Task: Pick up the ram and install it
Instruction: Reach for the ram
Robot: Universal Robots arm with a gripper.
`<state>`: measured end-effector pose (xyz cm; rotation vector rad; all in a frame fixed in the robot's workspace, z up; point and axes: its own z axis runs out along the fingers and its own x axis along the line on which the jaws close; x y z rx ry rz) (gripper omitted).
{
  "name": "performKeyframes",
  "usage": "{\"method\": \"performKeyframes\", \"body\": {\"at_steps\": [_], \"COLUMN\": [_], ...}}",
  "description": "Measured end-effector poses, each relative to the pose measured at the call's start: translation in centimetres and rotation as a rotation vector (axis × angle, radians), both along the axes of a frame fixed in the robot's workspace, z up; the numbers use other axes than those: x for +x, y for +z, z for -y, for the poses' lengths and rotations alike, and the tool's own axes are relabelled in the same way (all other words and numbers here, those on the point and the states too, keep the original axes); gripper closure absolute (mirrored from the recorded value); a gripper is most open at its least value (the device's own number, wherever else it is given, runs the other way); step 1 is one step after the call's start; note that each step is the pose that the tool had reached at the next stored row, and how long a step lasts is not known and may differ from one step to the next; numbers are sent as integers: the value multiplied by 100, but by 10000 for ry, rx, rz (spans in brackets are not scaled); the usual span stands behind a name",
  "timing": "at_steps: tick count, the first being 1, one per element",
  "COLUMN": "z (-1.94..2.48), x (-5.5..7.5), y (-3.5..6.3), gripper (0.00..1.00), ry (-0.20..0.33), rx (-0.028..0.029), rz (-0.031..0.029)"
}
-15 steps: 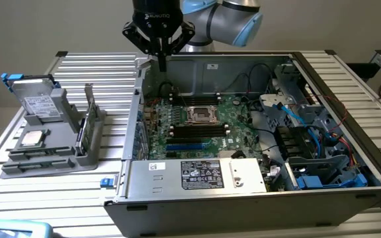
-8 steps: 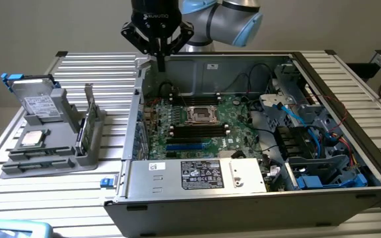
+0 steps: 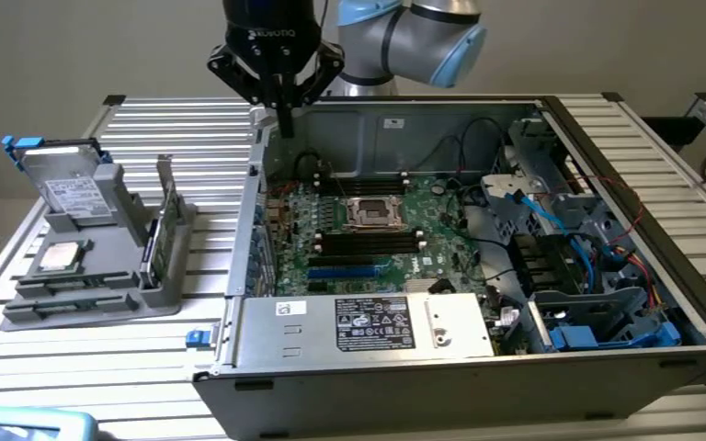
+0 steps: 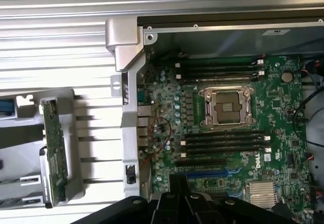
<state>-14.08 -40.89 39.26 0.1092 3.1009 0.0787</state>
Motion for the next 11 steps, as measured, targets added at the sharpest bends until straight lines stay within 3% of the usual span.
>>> {"method": "performKeyframes", "body": {"at_steps": [7,11], "z": [74,92], "x": [-213,-311], "y": [0,0], "gripper": [89,89], "ry": [1,2], "rx": [-33,-56], "rz": [19,-60]}}
